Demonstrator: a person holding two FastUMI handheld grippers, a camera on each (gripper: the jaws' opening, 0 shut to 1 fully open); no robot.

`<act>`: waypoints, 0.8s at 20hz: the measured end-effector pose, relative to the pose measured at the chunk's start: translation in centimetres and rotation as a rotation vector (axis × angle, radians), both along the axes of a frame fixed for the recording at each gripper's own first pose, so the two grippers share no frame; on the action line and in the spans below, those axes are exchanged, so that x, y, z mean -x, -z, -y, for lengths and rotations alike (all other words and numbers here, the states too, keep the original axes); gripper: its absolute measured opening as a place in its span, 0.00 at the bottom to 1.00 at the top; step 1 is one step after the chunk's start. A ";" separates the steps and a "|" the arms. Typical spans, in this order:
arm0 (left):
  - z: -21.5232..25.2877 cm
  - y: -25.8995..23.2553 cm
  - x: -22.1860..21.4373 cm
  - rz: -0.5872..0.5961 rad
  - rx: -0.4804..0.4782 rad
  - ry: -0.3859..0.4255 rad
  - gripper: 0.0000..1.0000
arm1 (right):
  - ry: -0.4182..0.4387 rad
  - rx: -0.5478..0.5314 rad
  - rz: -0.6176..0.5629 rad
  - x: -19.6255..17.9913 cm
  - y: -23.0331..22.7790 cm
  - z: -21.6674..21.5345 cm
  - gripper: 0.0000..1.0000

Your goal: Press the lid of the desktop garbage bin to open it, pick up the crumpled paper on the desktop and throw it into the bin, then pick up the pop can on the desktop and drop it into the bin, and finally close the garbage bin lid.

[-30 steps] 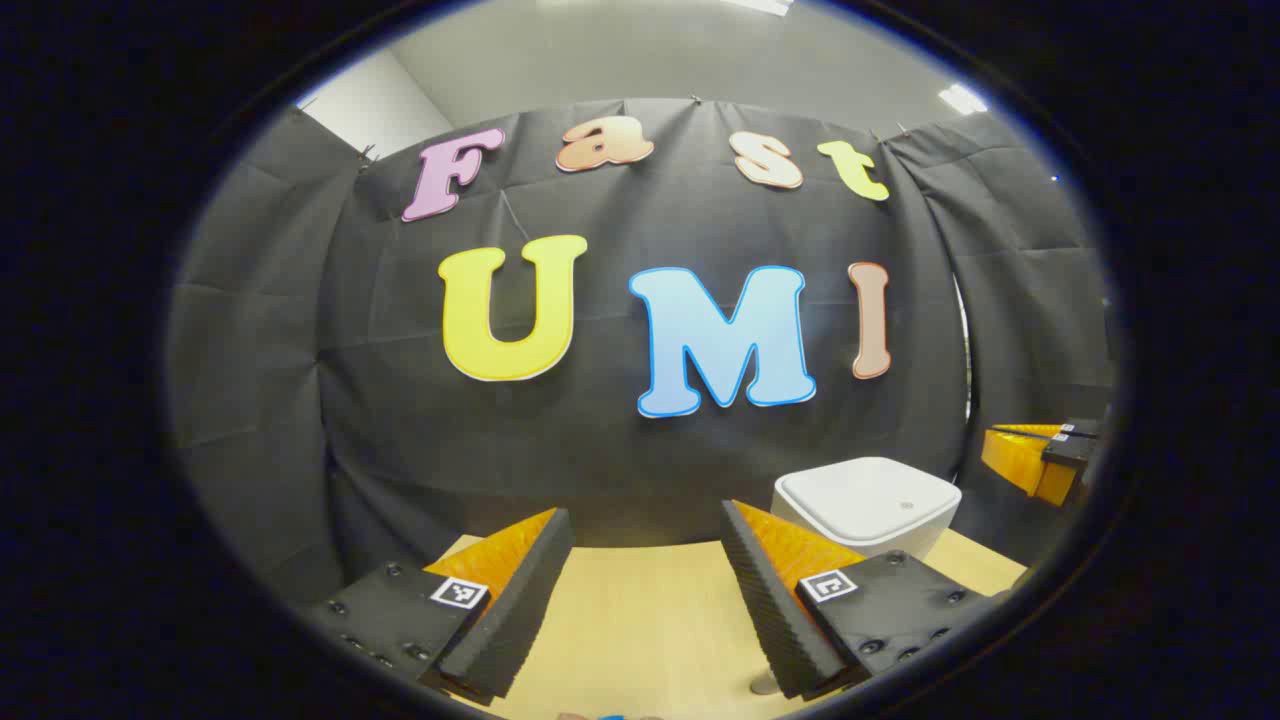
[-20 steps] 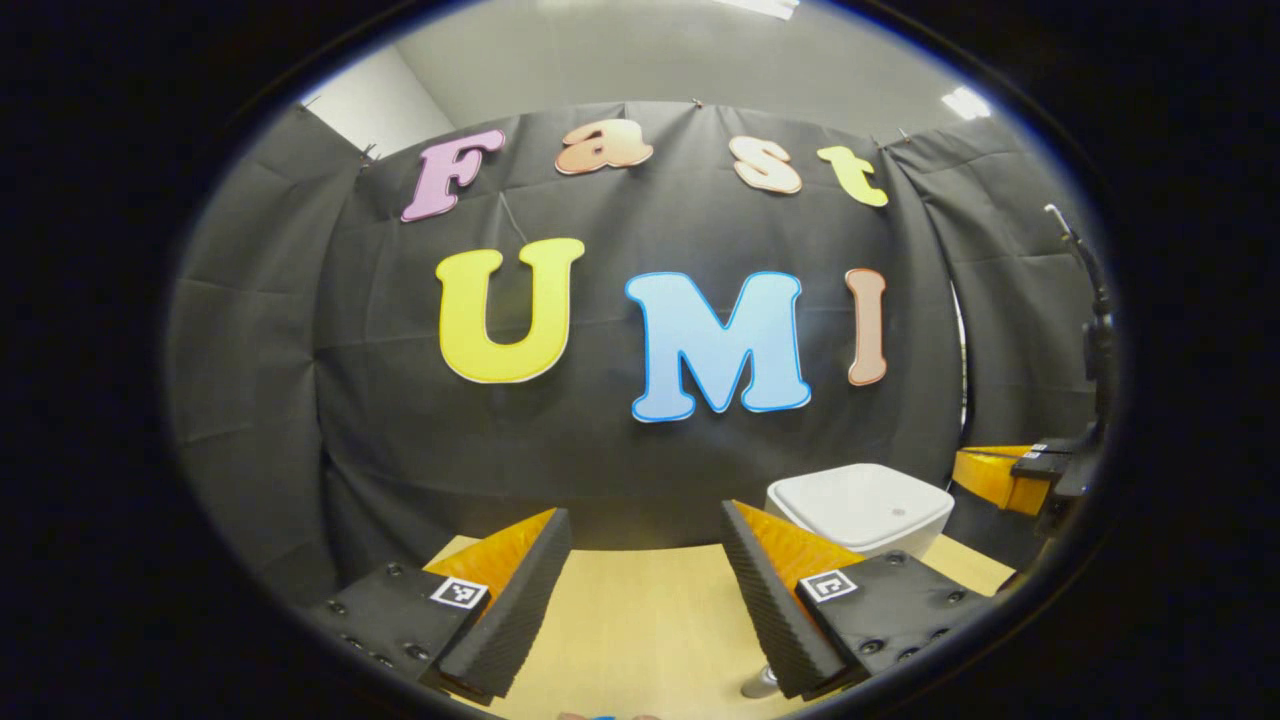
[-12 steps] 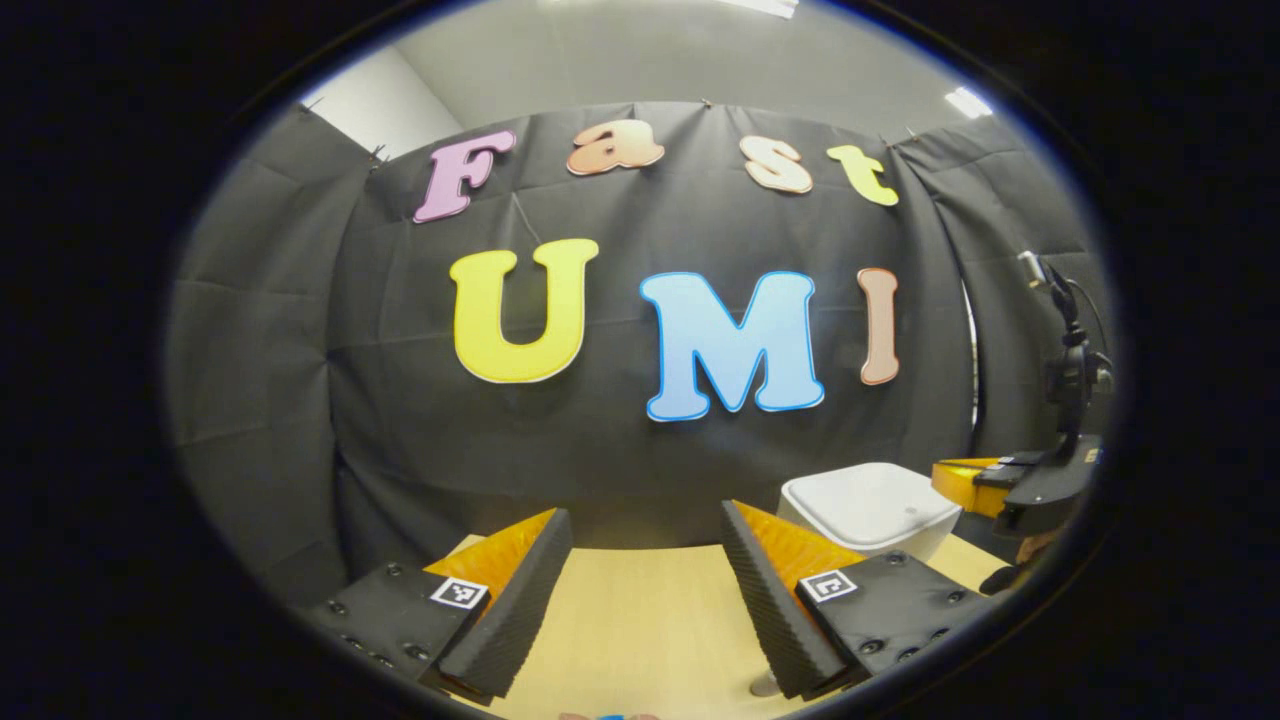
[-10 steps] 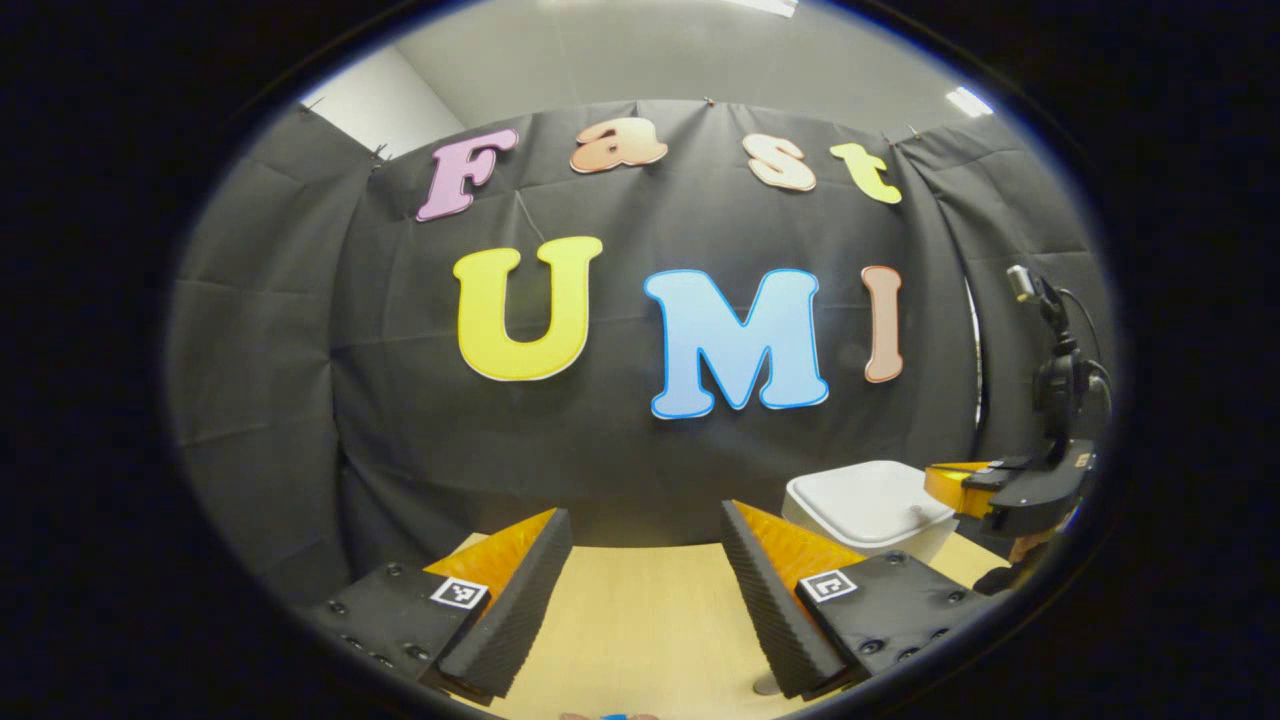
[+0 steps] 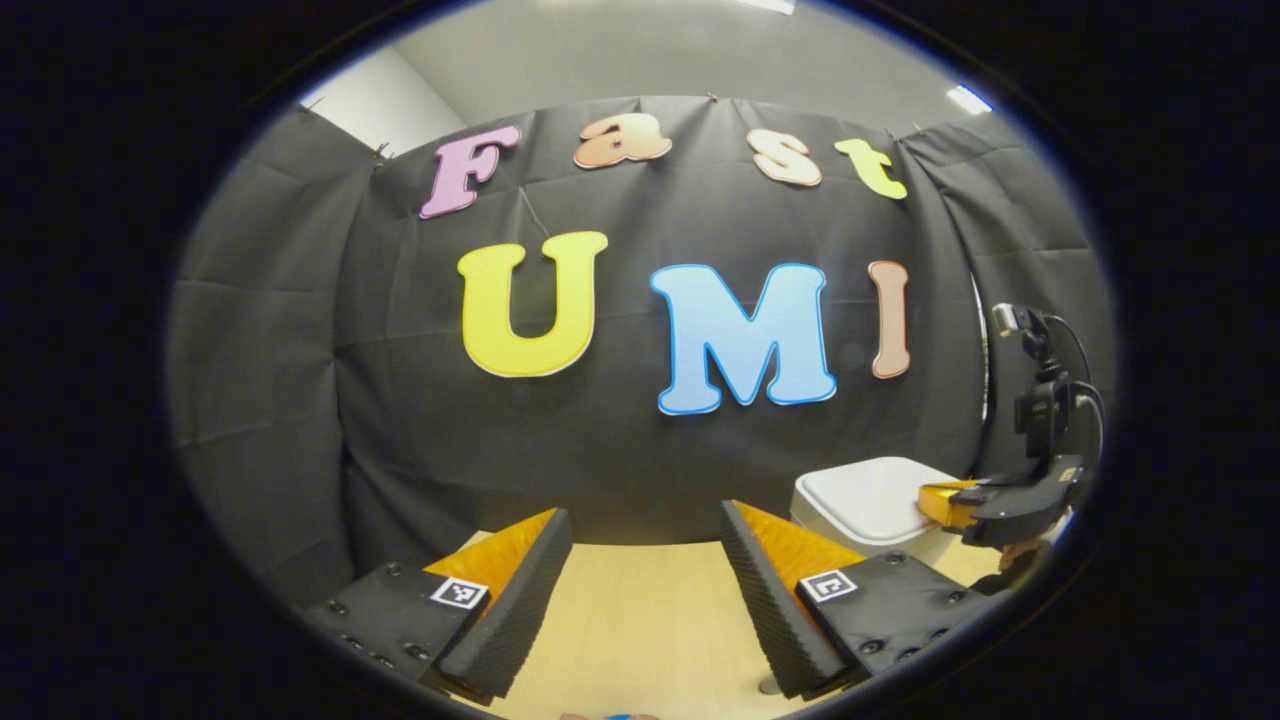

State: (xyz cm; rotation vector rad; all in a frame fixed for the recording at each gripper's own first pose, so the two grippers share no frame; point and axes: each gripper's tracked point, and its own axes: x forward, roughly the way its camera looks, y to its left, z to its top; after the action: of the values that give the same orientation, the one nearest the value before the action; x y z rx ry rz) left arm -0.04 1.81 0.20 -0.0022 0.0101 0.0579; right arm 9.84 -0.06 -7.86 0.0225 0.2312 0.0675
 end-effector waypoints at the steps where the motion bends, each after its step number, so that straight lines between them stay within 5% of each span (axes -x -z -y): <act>1: 0.1 0.0 -0.1 -0.001 0.002 0.001 0.99 | 0.003 0.001 0.009 0.0 -0.1 0.0 0.00; 16: 0.5 -1.3 0.7 0.032 0.002 -0.010 1.00 | -0.025 -0.014 0.032 1.6 -0.4 -0.2 0.00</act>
State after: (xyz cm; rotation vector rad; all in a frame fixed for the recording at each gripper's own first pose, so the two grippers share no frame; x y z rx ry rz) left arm -0.77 1.32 1.46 -0.0047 -0.0220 0.0677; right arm 8.24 0.19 -7.50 0.0323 0.1986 0.0947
